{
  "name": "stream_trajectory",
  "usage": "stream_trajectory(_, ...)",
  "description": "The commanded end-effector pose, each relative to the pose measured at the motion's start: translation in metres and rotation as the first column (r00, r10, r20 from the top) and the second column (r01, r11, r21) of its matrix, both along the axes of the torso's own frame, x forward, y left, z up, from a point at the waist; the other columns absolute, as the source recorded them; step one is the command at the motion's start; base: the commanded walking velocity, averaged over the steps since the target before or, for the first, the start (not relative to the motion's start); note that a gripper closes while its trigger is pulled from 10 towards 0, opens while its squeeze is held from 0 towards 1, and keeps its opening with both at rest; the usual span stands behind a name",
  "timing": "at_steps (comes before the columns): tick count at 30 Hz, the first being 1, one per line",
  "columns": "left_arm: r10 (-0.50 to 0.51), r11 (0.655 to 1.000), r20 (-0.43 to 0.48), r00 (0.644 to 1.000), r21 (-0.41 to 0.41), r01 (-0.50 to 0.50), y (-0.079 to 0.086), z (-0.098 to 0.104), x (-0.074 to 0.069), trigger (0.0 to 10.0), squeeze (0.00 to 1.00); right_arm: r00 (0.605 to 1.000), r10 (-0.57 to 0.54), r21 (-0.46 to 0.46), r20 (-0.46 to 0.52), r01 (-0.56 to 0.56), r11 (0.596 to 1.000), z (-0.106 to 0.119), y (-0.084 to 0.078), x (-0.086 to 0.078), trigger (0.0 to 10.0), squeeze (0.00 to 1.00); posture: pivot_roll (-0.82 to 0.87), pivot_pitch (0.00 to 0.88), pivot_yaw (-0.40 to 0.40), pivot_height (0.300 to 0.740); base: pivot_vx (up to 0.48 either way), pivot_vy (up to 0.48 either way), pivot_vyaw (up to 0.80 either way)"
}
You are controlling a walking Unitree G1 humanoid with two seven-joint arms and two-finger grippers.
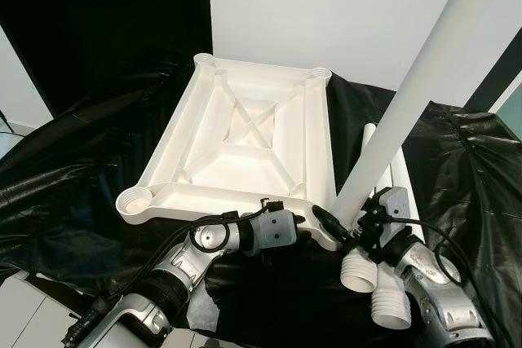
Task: Building children table
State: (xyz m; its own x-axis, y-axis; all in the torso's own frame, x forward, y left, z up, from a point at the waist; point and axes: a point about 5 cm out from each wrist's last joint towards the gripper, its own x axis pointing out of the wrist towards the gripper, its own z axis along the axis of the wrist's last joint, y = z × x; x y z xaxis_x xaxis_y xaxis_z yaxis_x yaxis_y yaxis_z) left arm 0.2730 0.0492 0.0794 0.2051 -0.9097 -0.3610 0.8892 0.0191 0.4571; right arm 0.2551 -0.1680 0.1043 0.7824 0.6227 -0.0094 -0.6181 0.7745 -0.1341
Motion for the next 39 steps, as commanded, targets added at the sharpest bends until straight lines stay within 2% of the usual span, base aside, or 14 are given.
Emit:
stream_trajectory(1, -0.074, 0.984, -0.137, 0.988, 0.151, 0.094, 0.011, -0.033, -0.02, 10.0, 0.0, 0.998, 0.033, -0.049, -0.052, -0.036, 0.998, 0.001, -0.022, 0.001, 10.0, 0.0, 0.25, 0.0, -0.087, 0.74, 0.0, 0.0, 0.0)
stream_trajectory(4, -0.074, 0.984, -0.136, 0.988, 0.151, 0.094, 0.011, -0.033, -0.02, 10.0, 0.0, 0.996, 0.066, -0.052, -0.065, -0.069, 0.996, 0.002, -0.026, 0.001, 9.8, 0.0, 0.25, 0.0, -0.087, 0.74, 0.0, 0.0, 0.0)
stream_trajectory(5, -0.075, 0.984, -0.136, 0.988, 0.15, 0.095, 0.011, -0.033, -0.019, 10.0, 0.0, 0.993, 0.09, -0.058, -0.073, -0.094, 0.994, 0.003, -0.029, 0.001, 0.2, 0.0, 0.25, 0.0, -0.087, 0.74, 0.0, 0.0, 0.0)
stream_trajectory(6, -0.075, 0.984, -0.135, 0.988, 0.149, 0.095, 0.011, -0.032, -0.019, 10.0, 0.0, 0.991, 0.109, -0.062, -0.082, -0.114, 0.992, 0.003, -0.032, 0.0, 0.0, 0.0, 0.25, 0.0, -0.088, 0.74, 0.0, 0.0, 0.0)
stream_trajectory(13, -0.075, 0.985, -0.135, 0.988, 0.147, 0.095, 0.012, -0.032, -0.019, 10.0, 0.0, 0.978, 0.165, -0.061, -0.127, -0.174, 0.983, -0.003, -0.033, -0.006, 0.0, 0.0, 0.25, 0.0, -0.09, 0.74, 0.0, 0.0, 0.0)
stream_trajectory(17, -0.075, 0.985, -0.139, 0.987, 0.144, 0.095, 0.011, -0.033, -0.021, 10.0, 0.0, 0.986, 0.107, -0.024, -0.132, -0.111, 0.994, -0.015, -0.022, -0.013, 0.0, 0.0, 0.26, 0.0, -0.098, 0.74, 0.0, 0.0, 0.0)
stream_trajectory(19, -0.072, 0.986, -0.14, 0.988, 0.138, 0.091, 0.01, -0.034, -0.022, 10.0, 0.0, 0.993, -0.089, 0.029, -0.073, 0.092, 0.995, -0.024, -0.006, -0.018, 0.0, 0.0, 0.26, 0.0, -0.104, 0.74, 0.0, 0.0, 0.0)
stream_trajectory(24, -0.073, 0.987, -0.142, 0.987, 0.134, 0.092, 0.009, -0.034, -0.023, 10.0, 0.0, 0.949, -0.316, 0.07, -0.012, 0.316, 0.946, -0.026, 0.002, -0.024, 0.0, 0.0, 0.26, 0.0, -0.102, 0.74, 0.0, 0.0, 0.0)
stream_trajectory(30, -0.073, 0.986, -0.143, 0.987, 0.138, 0.093, 0.011, -0.034, -0.024, 10.0, 0.0, 0.915, -0.401, 0.05, 0.03, 0.4, 0.915, -0.024, -0.009, -0.02, 0.0, 0.0, 0.26, 0.0, -0.099, 0.74, 0.0, 0.0, 0.0)
stream_trajectory(31, -0.073, 0.986, -0.143, 0.987, 0.14, 0.094, 0.011, -0.034, -0.023, 10.0, 0.0, 0.923, -0.384, 0.039, 0.029, 0.382, 0.923, -0.024, -0.008, -0.02, 3.3, 0.0, 0.26, 0.0, -0.098, 0.74, 0.0, 0.0, 0.0)
stream_trajectory(32, -0.074, 0.986, -0.143, 0.987, 0.141, 0.094, 0.011, -0.034, -0.023, 10.0, 0.0, 0.937, -0.349, 0.035, 0.016, 0.348, 0.937, -0.024, -0.006, -0.02, 10.0, 0.0, 0.26, 0.0, -0.098, 0.74, 0.0, 0.0, 0.0)
stream_trajectory(33, -0.074, 0.986, -0.142, 0.987, 0.141, 0.094, 0.011, -0.034, -0.023, 10.0, 0.0, 0.945, -0.328, 0.036, 0.012, 0.327, 0.944, -0.025, -0.005, -0.02, 10.0, 1.0, 0.26, 0.0, -0.098, 0.74, 0.0, 0.0, 0.0)
stream_trajectory(38, -0.074, 0.985, -0.142, 0.987, 0.141, 0.094, 0.011, -0.034, -0.022, 10.0, 0.0, 0.96, -0.281, 0.026, 0.008, 0.28, 0.96, -0.023, -0.006, -0.016, 10.0, 1.0, 0.25, 0.0, -0.096, 0.74, 0.0, 0.0, 0.0)
stream_trajectory(39, -0.075, 0.985, -0.141, 0.987, 0.142, 0.095, 0.011, -0.034, -0.022, 10.0, 0.0, 0.977, -0.211, -0.012, 0.037, 0.212, 0.977, -0.018, -0.009, -0.011, 10.0, 0.0, 0.25, 0.0, -0.096, 0.74, 0.0, 0.0, 0.0)
